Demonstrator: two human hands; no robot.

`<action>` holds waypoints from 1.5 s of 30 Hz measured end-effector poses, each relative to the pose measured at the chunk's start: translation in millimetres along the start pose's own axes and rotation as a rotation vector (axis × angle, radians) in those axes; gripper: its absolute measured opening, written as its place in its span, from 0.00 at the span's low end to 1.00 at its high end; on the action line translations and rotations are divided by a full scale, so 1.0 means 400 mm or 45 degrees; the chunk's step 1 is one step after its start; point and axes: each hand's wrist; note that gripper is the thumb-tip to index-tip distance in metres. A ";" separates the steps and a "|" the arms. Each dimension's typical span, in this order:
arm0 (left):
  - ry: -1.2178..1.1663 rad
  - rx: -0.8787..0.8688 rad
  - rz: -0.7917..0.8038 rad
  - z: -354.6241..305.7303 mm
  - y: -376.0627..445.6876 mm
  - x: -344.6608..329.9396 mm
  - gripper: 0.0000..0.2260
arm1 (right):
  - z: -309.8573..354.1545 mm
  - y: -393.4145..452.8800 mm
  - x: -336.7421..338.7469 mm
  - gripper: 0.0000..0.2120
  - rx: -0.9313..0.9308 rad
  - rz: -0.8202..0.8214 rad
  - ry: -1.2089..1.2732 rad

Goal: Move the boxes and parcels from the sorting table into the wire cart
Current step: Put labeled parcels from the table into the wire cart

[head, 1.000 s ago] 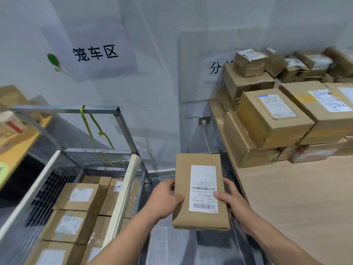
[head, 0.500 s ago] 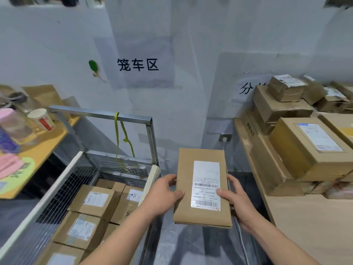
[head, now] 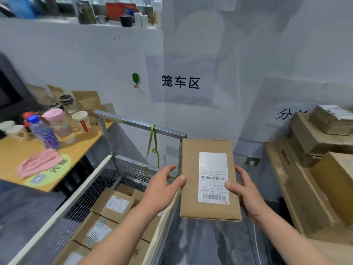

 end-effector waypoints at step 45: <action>0.788 0.801 -0.535 0.263 -0.048 0.252 0.26 | -0.006 0.509 -0.567 0.53 -0.139 1.116 -0.120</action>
Point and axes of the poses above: each hand's wrist, its own y-axis towards the middle knuckle, its own x-axis out of the back of the hand, z = x × y, and after that the axes turned 3 degrees about x, right-handed
